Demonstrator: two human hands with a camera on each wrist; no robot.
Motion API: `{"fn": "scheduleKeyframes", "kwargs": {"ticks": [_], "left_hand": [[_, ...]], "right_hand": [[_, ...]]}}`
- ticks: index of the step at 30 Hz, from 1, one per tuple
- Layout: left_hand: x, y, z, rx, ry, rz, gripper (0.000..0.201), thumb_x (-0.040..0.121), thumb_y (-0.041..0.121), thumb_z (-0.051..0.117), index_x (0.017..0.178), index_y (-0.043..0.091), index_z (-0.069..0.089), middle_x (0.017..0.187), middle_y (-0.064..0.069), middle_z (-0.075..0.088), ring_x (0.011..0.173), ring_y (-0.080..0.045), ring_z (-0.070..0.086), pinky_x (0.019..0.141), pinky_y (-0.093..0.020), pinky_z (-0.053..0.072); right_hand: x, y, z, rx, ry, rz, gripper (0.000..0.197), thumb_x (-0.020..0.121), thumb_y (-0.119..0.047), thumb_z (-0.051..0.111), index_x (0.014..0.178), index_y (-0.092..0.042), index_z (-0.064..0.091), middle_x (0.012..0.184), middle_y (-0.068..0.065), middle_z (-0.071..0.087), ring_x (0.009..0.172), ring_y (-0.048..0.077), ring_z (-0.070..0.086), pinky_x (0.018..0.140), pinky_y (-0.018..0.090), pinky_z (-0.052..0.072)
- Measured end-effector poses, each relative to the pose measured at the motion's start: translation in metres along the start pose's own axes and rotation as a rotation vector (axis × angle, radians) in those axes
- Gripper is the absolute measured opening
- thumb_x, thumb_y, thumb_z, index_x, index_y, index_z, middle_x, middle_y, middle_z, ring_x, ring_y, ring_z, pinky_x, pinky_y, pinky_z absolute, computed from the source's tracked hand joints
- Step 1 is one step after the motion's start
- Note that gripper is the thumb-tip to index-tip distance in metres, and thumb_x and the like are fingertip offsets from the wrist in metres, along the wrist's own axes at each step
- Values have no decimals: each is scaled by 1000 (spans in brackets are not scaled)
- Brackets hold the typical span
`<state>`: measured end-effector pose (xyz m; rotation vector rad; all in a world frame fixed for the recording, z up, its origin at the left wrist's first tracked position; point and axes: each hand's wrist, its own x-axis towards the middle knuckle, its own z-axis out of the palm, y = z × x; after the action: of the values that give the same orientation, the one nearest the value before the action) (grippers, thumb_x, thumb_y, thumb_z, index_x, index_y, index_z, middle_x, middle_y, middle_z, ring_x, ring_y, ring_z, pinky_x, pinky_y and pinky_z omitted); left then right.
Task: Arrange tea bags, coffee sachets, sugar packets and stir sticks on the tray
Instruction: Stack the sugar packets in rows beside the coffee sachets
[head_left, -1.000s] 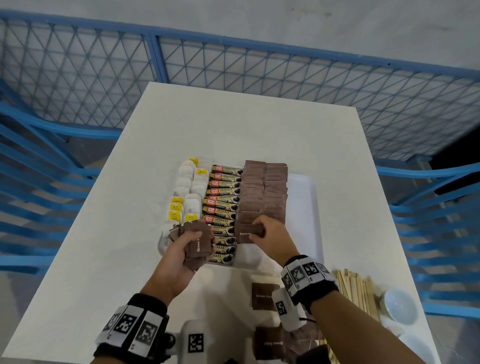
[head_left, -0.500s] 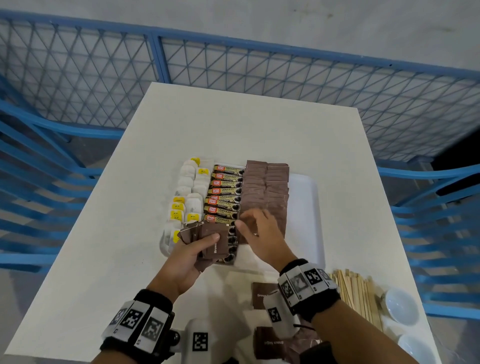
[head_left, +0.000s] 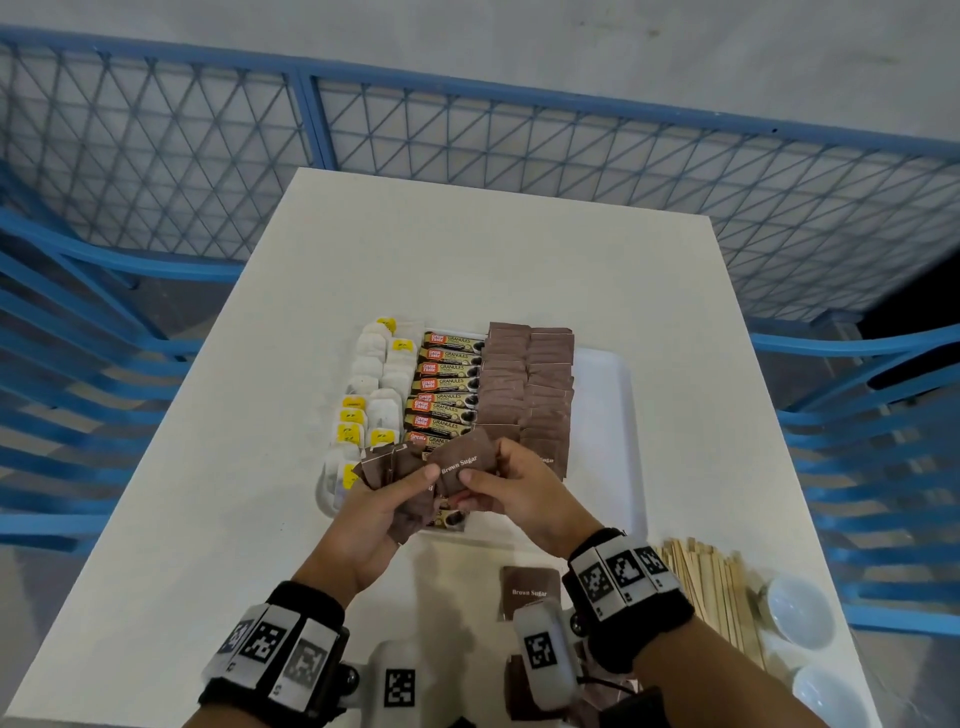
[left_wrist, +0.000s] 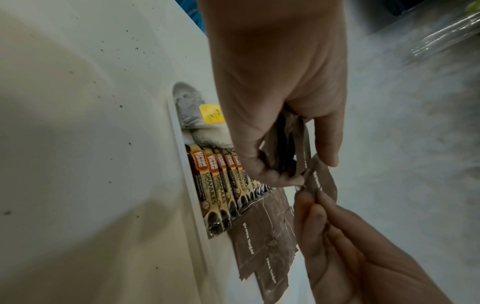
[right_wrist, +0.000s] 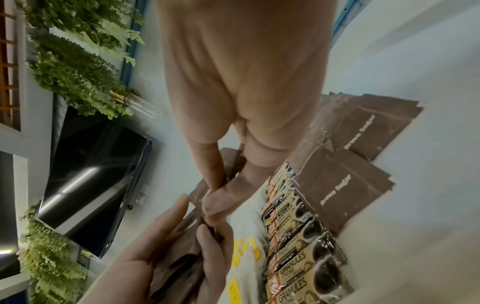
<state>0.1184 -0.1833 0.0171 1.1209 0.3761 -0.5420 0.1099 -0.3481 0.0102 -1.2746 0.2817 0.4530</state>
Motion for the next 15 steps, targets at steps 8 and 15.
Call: {"fn": "scheduleKeyframes", "kwargs": {"ticks": [8,15], "left_hand": [[7,-5,-1,50,50,-34,22,84,-3,60,85,16,71,81,-15,51,66,-21,45,64,-29,42],[4,-5,-3,-124,34,-85,22,89,-2,52,78,8,68,71,-12,68,62,-20,67,55,-24,56]], "right_hand": [[-5,5,-11,-134,18,7,18,90,-7,57,107,1,57,89,8,63,71,10,61,66,20,53],[-4,5,-42,-168,286,-6,12,86,-2,61,97,1,55,86,9,65,70,14,62,60,18,50]]}}
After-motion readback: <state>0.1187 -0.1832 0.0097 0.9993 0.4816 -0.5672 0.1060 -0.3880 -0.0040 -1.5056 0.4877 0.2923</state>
